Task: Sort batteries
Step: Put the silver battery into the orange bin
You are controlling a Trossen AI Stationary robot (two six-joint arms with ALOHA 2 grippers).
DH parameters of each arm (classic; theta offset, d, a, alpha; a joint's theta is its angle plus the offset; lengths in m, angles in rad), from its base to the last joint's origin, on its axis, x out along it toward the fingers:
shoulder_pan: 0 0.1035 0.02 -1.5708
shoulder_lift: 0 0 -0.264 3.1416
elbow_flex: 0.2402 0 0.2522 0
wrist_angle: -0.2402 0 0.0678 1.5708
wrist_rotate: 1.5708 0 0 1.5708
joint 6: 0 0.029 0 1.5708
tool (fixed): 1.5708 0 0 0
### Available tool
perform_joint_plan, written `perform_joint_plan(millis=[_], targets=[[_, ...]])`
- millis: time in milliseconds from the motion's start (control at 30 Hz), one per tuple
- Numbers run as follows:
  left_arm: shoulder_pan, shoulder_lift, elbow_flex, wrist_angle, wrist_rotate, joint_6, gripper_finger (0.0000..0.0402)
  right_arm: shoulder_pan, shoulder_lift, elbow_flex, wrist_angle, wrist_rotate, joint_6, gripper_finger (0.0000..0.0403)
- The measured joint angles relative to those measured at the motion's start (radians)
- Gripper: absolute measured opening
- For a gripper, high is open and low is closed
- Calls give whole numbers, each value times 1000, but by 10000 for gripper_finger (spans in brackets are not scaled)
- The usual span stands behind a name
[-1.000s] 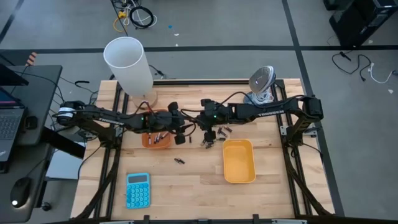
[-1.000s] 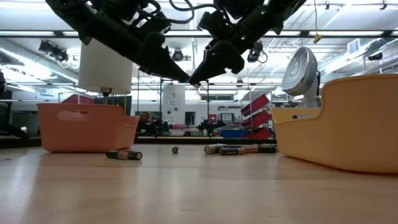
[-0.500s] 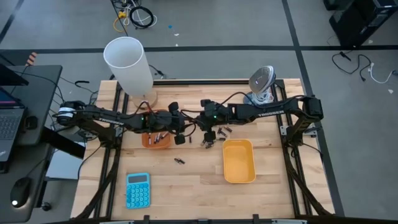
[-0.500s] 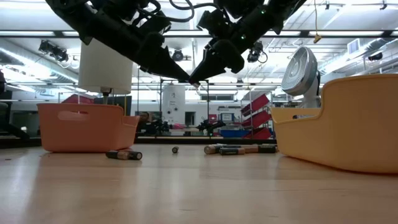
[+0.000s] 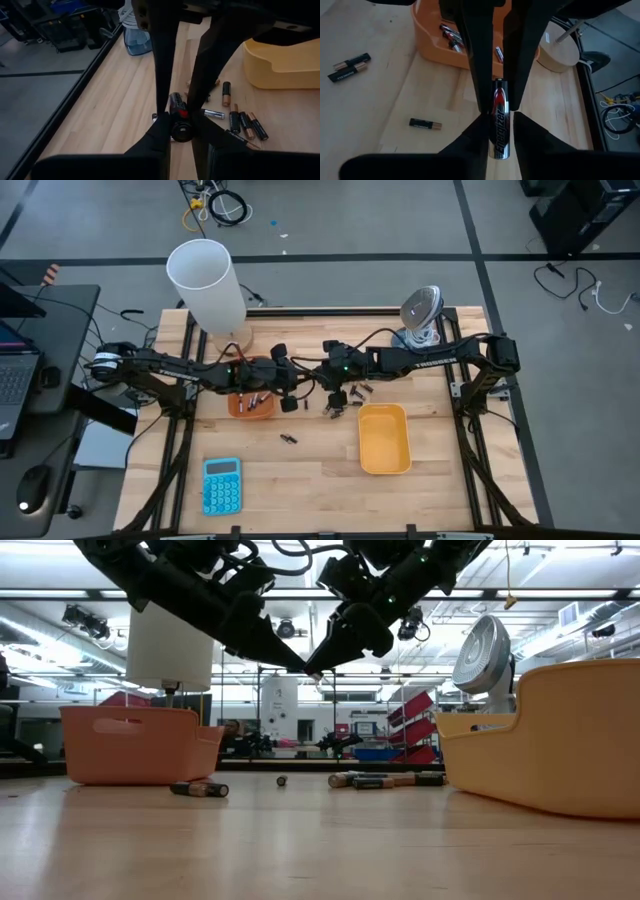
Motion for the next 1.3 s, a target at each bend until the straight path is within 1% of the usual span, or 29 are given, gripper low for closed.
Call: perform_joint_plan(millis=[133, 233, 333, 400, 567, 700, 800, 933, 1033, 1133, 1300], targets=[[0, 0, 0, -3, -18, 0, 42, -1, -2, 0, -14, 2, 17, 91], [-7, -13, 0, -23, -25, -8, 42, -1, -13, 0, -56, 16, 33, 95], [-27, -46, 3, -75, -28, -35, 43, -1, -43, 0, -123, 43, 52, 94], [-49, -73, 24, -158, -28, -60, 43, -3, -68, 1, -176, 53, 65, 94], [-120, -124, 136, -445, -28, -157, 44, -8, -121, 1, -233, 54, 77, 96], [-192, -128, 269, -794, -28, -277, 44, -8, -145, 1, -253, 54, 76, 95], [-235, -129, 346, -1028, -29, -370, 45, -8, -155, 1, -269, 54, 76, 97], [-257, -129, 402, -1267, -66, -478, 45, -10, -154, 1, -279, 54, 75, 97], [-256, -129, 405, -1425, -60, -549, 45, -11, -154, 1, -286, 54, 75, 96], [-235, -129, 369, -1469, -47, -587, 46, -12, -153, 1, -287, 54, 78, 97], [-200, -129, 266, -1389, -46, -568, 46, -12, -153, 1, -287, 54, 78, 96]])
